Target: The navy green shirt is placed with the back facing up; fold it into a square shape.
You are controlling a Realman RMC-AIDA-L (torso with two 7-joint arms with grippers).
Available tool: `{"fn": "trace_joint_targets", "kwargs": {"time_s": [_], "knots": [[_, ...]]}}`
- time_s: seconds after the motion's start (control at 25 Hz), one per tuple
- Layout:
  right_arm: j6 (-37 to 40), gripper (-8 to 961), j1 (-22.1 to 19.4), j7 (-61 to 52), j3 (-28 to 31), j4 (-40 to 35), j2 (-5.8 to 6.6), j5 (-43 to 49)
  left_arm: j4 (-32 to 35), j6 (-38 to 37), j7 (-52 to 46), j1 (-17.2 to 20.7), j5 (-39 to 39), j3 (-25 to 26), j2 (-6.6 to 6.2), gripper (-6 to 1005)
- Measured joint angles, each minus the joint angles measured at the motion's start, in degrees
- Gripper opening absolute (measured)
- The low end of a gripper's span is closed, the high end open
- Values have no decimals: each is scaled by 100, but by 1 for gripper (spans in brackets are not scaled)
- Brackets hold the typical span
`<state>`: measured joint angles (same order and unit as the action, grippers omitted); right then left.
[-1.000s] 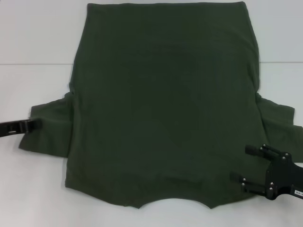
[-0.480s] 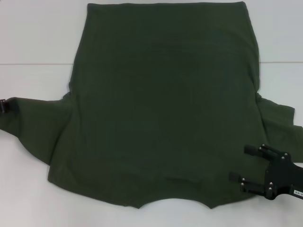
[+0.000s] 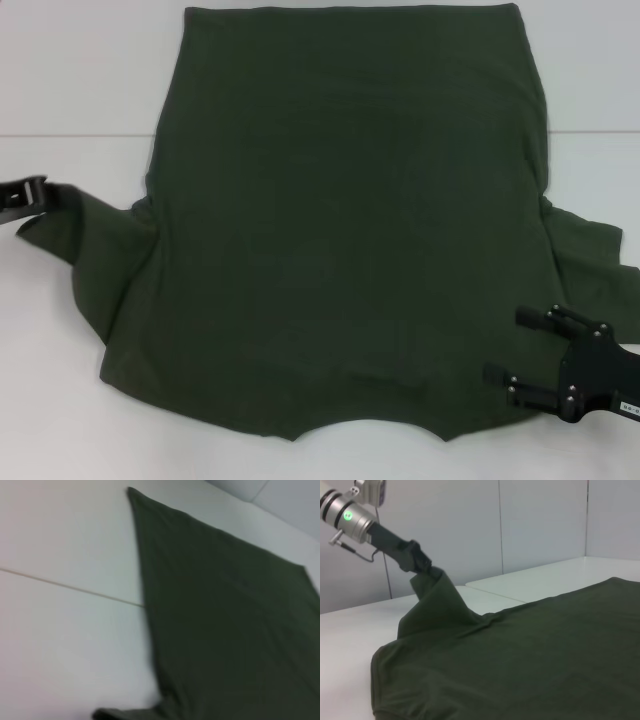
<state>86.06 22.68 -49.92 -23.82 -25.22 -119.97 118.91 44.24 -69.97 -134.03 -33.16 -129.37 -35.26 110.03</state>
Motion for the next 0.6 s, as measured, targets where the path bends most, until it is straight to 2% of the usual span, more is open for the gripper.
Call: {"fn": "trace_joint_targets", "kwargs": {"time_s": [0.28,0.6], "knots": [[-10,857,38,0,0,4,0,0,28,-796,-988,-416,-1,-4,31,13],[-19,852,64,0,-47,9,0,0,-225,-594,-1086,-606,-2,-6,301,14]]}}
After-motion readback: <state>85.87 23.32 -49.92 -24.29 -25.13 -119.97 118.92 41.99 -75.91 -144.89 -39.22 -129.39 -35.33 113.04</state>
